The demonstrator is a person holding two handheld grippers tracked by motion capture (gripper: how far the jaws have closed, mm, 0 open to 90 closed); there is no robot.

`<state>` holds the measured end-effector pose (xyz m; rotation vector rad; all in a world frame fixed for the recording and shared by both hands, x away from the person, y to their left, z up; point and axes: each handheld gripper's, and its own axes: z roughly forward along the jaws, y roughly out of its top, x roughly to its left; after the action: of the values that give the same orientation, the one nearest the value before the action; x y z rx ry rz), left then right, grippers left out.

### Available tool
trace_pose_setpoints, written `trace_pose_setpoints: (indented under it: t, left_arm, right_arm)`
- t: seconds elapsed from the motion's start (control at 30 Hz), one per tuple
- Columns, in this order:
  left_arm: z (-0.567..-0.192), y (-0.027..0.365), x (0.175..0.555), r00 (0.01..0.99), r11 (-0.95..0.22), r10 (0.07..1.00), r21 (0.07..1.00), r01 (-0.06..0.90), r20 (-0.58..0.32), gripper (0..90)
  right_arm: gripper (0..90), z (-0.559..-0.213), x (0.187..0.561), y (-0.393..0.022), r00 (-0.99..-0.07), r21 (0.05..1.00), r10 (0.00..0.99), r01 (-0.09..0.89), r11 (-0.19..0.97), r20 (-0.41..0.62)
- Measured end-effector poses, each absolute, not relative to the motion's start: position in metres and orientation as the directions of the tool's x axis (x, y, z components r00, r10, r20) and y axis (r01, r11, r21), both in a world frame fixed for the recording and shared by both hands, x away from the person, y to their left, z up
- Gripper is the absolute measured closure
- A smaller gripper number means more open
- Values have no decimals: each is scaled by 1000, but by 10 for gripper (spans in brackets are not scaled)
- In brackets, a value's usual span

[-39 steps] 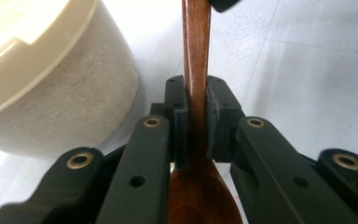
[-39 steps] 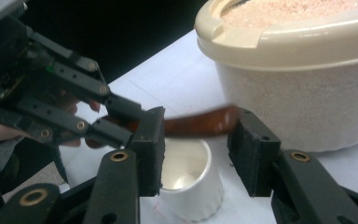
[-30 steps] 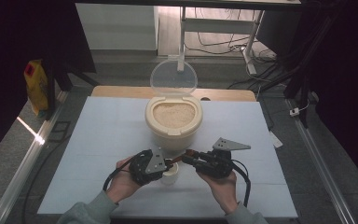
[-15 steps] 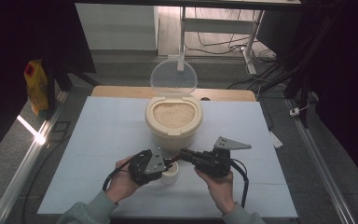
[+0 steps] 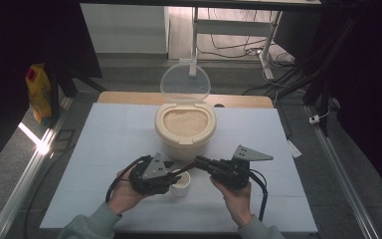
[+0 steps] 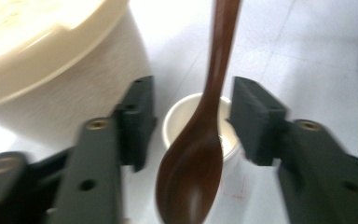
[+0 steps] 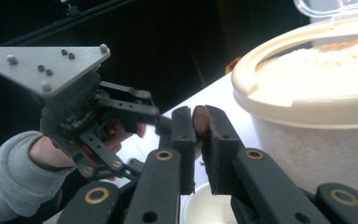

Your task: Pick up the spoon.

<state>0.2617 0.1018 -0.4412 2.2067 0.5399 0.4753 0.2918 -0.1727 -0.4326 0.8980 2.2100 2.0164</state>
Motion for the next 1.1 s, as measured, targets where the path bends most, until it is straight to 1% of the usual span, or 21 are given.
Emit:
trace_pose_setpoints:
  t: [0.07,0.1,0.13,0.17,0.33,0.47,0.73,0.87,1.1]
  left_arm:
    - [-444,114,261,825,-556,552,790,259,118,398]
    - [-446,120,261,816,-541,569,794,276,104,398]
    - [-450,130,260,801,-522,592,798,301,85,361]
    - [-450,130,260,801,-522,592,798,301,85,350]
    - [-464,162,255,757,-468,653,806,361,41,298]
    - [-474,186,251,722,-419,691,812,406,-4,284]
    - [-492,220,246,665,-360,745,807,468,-53,260]
    - [-499,227,247,649,-357,759,799,485,-55,257]
    - [-504,223,247,658,-390,752,783,484,-33,252]
  right_arm:
    - [832,-432,293,-176,-834,920,420,391,-7,358]
    - [832,-432,293,-176,-834,920,420,391,-7,358]
    - [832,-431,294,-179,-833,921,422,389,-16,359]
    - [832,-431,294,-180,-832,922,424,388,-17,358]
    - [833,-428,295,-188,-829,925,430,377,-40,356]
    - [833,-426,296,-192,-829,927,433,371,-48,354]
    - [832,-419,294,-203,-831,938,449,342,-54,329]
    - [833,-416,293,-208,-833,941,449,333,-60,324]
    - [833,-408,290,-216,-835,945,448,317,-84,321]
